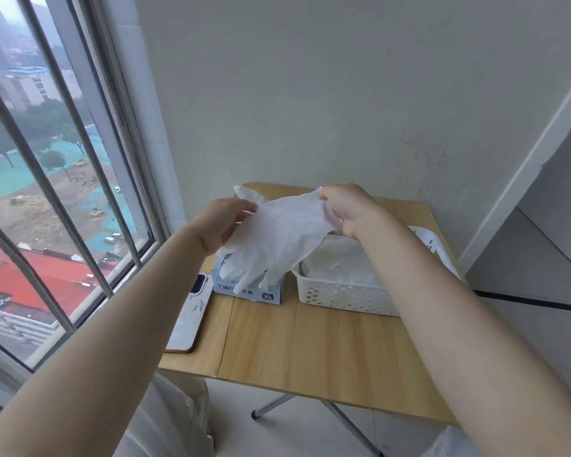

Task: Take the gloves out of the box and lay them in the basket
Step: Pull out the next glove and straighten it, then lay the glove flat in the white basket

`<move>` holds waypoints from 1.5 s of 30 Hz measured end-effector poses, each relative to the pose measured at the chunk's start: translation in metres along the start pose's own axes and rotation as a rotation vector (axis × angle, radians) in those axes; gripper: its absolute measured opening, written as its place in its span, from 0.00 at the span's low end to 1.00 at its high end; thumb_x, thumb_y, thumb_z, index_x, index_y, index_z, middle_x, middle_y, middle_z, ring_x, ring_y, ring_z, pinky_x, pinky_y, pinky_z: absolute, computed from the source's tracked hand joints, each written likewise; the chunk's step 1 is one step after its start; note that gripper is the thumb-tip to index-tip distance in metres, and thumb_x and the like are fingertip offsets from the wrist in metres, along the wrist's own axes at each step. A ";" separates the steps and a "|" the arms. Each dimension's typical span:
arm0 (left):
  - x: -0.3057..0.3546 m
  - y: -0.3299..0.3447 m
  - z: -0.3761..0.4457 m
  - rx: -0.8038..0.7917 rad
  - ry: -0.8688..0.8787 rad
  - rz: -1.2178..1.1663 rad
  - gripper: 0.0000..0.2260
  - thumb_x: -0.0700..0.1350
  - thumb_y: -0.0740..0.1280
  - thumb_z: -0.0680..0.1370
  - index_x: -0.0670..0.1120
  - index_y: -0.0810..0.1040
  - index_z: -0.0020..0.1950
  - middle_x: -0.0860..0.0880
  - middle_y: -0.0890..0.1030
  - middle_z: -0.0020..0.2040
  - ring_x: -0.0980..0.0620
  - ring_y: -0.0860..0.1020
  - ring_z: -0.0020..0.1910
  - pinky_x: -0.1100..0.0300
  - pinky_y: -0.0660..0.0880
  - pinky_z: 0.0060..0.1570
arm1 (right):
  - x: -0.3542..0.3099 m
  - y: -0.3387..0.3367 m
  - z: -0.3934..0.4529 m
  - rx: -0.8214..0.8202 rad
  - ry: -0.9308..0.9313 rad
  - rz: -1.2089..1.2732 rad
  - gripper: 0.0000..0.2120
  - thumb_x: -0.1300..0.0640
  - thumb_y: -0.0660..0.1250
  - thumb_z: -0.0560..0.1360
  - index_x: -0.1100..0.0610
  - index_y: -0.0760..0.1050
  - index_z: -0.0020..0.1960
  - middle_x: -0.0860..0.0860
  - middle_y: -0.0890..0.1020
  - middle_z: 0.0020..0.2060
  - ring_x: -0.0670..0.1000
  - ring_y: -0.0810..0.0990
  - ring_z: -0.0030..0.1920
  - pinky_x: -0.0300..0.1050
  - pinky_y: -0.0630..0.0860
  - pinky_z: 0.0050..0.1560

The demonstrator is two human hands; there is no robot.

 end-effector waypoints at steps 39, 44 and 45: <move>-0.022 0.214 0.007 -0.351 0.320 1.463 0.36 0.69 0.68 0.70 0.56 0.65 0.74 0.48 0.71 0.65 0.46 0.75 0.61 0.50 0.74 0.60 | 0.057 -0.124 -0.001 0.476 -0.304 -1.477 0.21 0.65 0.64 0.73 0.62 0.64 0.65 0.59 0.72 0.59 0.57 0.73 0.59 0.48 0.70 0.55; 0.040 0.136 0.008 0.016 0.486 1.231 0.06 0.53 0.65 0.77 0.55 0.80 0.49 0.51 0.77 0.48 0.49 0.78 0.47 0.53 0.78 0.50 | 0.020 -0.071 -0.004 0.402 -0.521 -1.327 0.11 0.65 0.61 0.75 0.60 0.69 0.57 0.57 0.73 0.55 0.57 0.72 0.56 0.50 0.67 0.54; 0.044 0.113 0.009 0.088 0.471 1.201 0.04 0.51 0.65 0.77 0.54 0.80 0.46 0.50 0.79 0.48 0.49 0.77 0.45 0.54 0.78 0.48 | 0.016 -0.055 -0.002 0.344 -0.553 -1.264 0.09 0.64 0.60 0.76 0.59 0.71 0.55 0.56 0.75 0.54 0.58 0.73 0.55 0.50 0.68 0.54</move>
Point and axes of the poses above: each hand's wrist, its own z-axis towards the middle knuckle, its own y-axis out of the palm, x = y × z, the point moved 9 cm from there along z, towards the middle knuckle
